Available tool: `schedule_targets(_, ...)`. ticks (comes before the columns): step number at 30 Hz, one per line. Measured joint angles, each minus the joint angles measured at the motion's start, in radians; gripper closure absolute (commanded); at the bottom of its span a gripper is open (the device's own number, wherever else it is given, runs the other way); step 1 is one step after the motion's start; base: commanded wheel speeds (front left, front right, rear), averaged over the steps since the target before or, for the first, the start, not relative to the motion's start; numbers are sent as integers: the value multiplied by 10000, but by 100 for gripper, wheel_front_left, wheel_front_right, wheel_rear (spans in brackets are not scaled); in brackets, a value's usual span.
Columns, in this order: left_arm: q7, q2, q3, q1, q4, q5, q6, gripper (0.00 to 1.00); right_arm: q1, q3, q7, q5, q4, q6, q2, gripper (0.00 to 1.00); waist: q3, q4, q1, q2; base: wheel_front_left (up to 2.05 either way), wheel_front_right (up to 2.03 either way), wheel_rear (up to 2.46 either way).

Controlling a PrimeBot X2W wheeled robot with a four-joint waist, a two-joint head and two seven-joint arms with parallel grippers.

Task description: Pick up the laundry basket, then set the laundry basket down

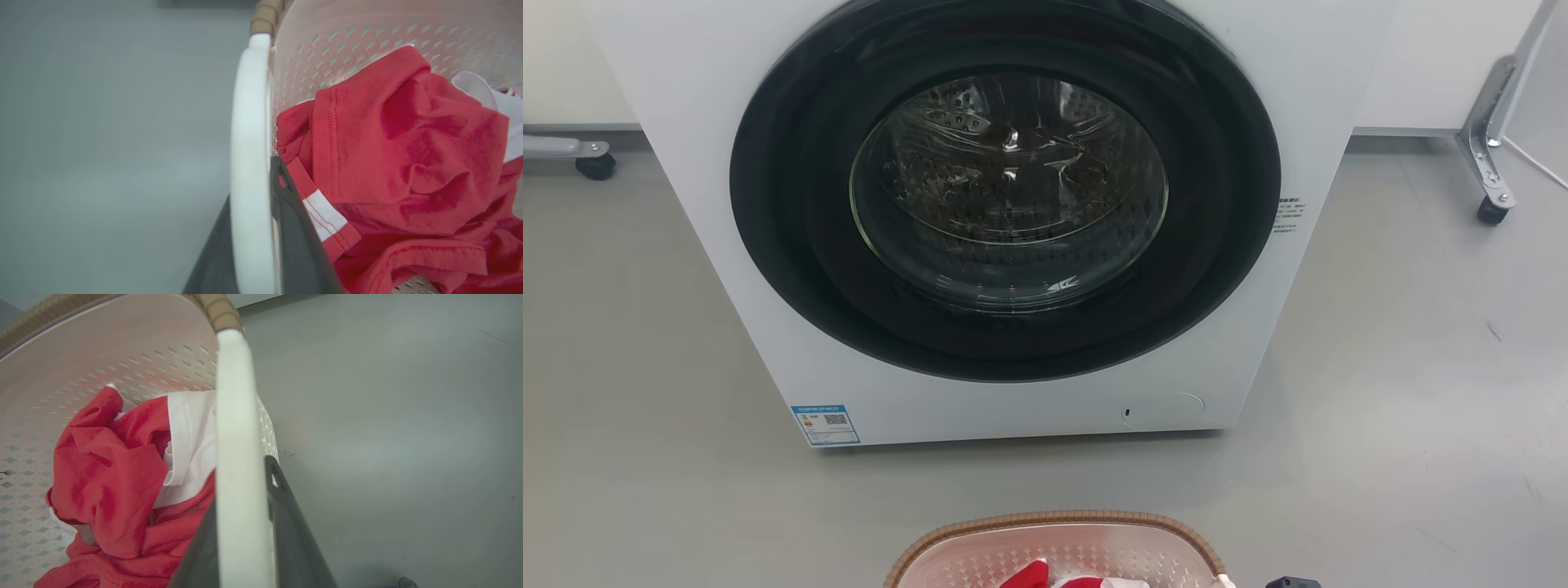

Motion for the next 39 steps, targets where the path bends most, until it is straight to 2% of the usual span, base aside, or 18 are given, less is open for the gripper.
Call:
schedule_targets(20,-86,8,-130,-139,0,-102,84,100,-393,370,-251,420,121,2,-4,100,386,-20,0,0,0,0,0)
schedule_targets(39,-535,65,132,-2349,-362,-104,261,100,-3011,393,-892,228,424,2,-56,100,2439,48,2,1,0,0,0)
